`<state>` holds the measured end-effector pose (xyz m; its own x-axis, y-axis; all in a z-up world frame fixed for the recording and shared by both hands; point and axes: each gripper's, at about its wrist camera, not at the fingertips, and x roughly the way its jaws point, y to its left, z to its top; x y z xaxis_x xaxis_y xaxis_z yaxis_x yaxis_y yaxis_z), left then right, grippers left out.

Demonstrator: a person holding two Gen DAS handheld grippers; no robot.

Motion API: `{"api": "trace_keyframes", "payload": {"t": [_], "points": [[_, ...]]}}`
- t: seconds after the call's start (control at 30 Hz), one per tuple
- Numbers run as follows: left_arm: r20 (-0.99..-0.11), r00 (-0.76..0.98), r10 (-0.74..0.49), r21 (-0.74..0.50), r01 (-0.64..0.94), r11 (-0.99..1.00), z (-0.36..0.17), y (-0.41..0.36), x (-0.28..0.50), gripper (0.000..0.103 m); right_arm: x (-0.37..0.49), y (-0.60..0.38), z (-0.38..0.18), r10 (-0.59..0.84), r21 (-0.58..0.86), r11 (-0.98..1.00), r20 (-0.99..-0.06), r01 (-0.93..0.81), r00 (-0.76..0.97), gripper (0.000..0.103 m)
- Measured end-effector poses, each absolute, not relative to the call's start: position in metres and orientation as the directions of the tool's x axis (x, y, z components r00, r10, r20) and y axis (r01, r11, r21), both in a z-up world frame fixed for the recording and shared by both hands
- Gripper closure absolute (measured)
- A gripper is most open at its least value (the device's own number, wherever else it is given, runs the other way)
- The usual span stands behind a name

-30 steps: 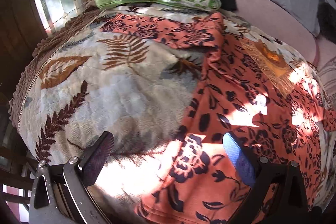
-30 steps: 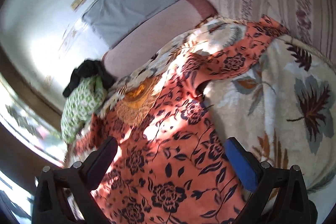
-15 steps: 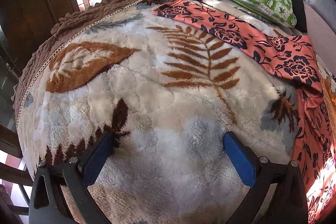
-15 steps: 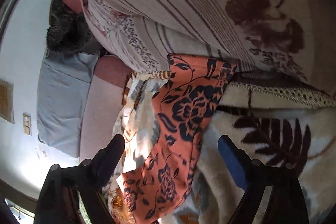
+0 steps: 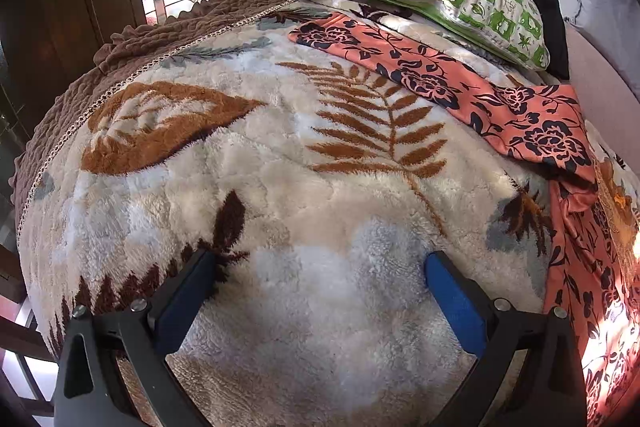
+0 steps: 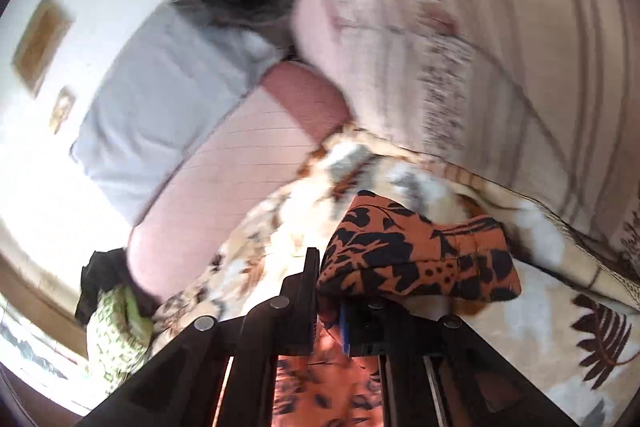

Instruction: Fold small clothes

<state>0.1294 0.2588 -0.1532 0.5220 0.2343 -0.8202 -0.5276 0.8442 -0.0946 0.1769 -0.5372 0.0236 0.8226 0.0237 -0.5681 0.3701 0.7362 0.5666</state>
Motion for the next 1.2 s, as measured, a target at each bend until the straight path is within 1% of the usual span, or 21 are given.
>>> {"api": "trace_keyframes", "payload": {"t": [0.1, 0.17, 0.23, 0.27, 0.33, 0.37, 0.4, 0.47, 0.5, 0.53, 0.67, 0.77, 0.83, 0.9, 0.93, 0.97, 1.0, 1.03, 1.07, 1.13, 1.2], "points": [[-0.814, 0.548, 0.194, -0.157, -0.528, 0.835, -0.151, 0.266, 0.125, 0.0, 0.192, -0.439, 0.084, 0.148, 0.53, 0.834, -0.48, 0.152, 0.865, 0.095], [-0.808, 0.565, 0.166, -0.198, -0.526, 0.827, -0.149, 0.27, 0.121, 0.0, 0.196, -0.365, 0.106, 0.25, 0.506, 0.862, -0.44, 0.008, 0.862, 0.095], [-0.804, 0.577, 0.144, -0.228, -0.523, 0.821, -0.148, 0.273, 0.12, 0.0, 0.201, -0.289, 0.107, 0.338, 0.469, 0.877, -0.442, -0.107, 0.831, 0.095], [-0.802, 0.582, 0.135, -0.24, -0.521, 0.819, -0.148, 0.275, 0.119, 0.0, 0.204, -0.252, 0.097, 0.369, 0.441, 0.885, -0.468, -0.149, 0.803, 0.093], [-0.798, 0.591, 0.117, -0.262, -0.515, 0.816, -0.147, 0.277, 0.117, 0.0, 0.216, -0.181, 0.056, 0.43, 0.406, 0.888, -0.575, -0.213, 0.696, 0.069], [-0.797, 0.595, 0.108, -0.273, -0.513, 0.814, -0.146, 0.278, 0.117, 0.0, 0.223, -0.151, 0.025, 0.438, 0.39, 0.894, -0.647, -0.222, 0.624, 0.02], [-0.794, 0.6, 0.098, -0.284, -0.509, 0.813, -0.146, 0.28, 0.116, 0.0, 0.224, -0.126, -0.007, 0.427, 0.368, 0.902, -0.7, -0.223, 0.572, 0.003], [-0.789, 0.609, 0.079, -0.305, -0.5, 0.811, -0.145, 0.282, 0.114, 0.0, 0.219, -0.097, -0.065, 0.398, 0.337, 0.917, -0.784, -0.213, 0.476, 0.004], [-0.786, 0.614, 0.071, -0.313, -0.495, 0.811, -0.145, 0.283, 0.113, 0.0, 0.216, -0.093, -0.086, 0.392, 0.341, 0.92, -0.81, -0.194, 0.437, 0.005], [-0.784, 0.617, 0.067, -0.318, -0.492, 0.811, -0.145, 0.284, 0.112, 0.0, 0.208, -0.097, -0.099, 0.401, 0.364, 0.916, -0.81, -0.169, 0.429, 0.005], [-0.793, 0.601, 0.104, -0.279, -0.509, 0.814, -0.145, 0.278, 0.116, 0.0, 0.186, -0.148, -0.094, 0.412, 0.434, 0.898, -0.766, -0.074, 0.493, 0.003], [-0.806, 0.573, 0.149, -0.204, -0.505, 0.839, -0.147, 0.269, 0.119, 0.0, 0.187, -0.195, -0.062, 0.37, 0.449, 0.893, -0.726, -0.007, 0.58, 0.003], [-0.809, 0.563, 0.169, -0.172, -0.502, 0.848, -0.148, 0.266, 0.12, 0.0, 0.19, -0.233, -0.049, 0.375, 0.503, 0.863, -0.687, 0.036, 0.623, 0.003], [-0.811, 0.553, 0.189, -0.148, -0.507, 0.849, -0.15, 0.263, 0.121, 0.0, 0.194, -0.285, -0.051, 0.387, 0.603, 0.79, -0.633, 0.113, 0.67, 0.003], [-0.813, 0.546, 0.203, -0.13, -0.51, 0.85, -0.15, 0.262, 0.123, 0.0, 0.198, -0.313, -0.064, 0.386, 0.652, 0.739, -0.618, 0.172, 0.685, 0.002], [-0.814, 0.538, 0.218, -0.109, -0.511, 0.852, -0.151, 0.259, 0.124, 0.0, 0.203, -0.342, -0.086, 0.382, 0.673, 0.694, -0.646, 0.257, 0.661, 0.0], [-0.816, 0.53, 0.233, -0.086, -0.509, 0.856, -0.152, 0.257, 0.126, 0.0, 0.209, -0.369, -0.114, 0.362, 0.644, 0.653, -0.728, 0.399, 0.582, 0.006], [-0.816, 0.524, 0.244, -0.068, -0.505, 0.86, -0.153, 0.255, 0.126, 0.0, 0.206, -0.389, -0.13, 0.382, 0.678, 0.566, -0.719, 0.468, 0.58, 0.015], [-0.815, 0.522, 0.251, -0.056, -0.503, 0.863, -0.153, 0.253, 0.127, 0.0, 0.201, -0.399, -0.126, 0.412, 0.74, 0.509, -0.658, 0.44, 0.63, 0.016], [-0.814, 0.519, 0.262, -0.05, -0.511, 0.858, -0.153, 0.253, 0.128, 0.0, 0.203, -0.397, -0.099, 0.414, 0.746, 0.562, -0.627, 0.357, 0.659, 0.015], [-0.813, 0.517, 0.268, -0.05, -0.52, 0.852, -0.153, 0.254, 0.129, 0.0, 0.212, -0.39, -0.075, 0.46, 0.785, 0.564, -0.557, 0.257, 0.692, 0.015]]}}
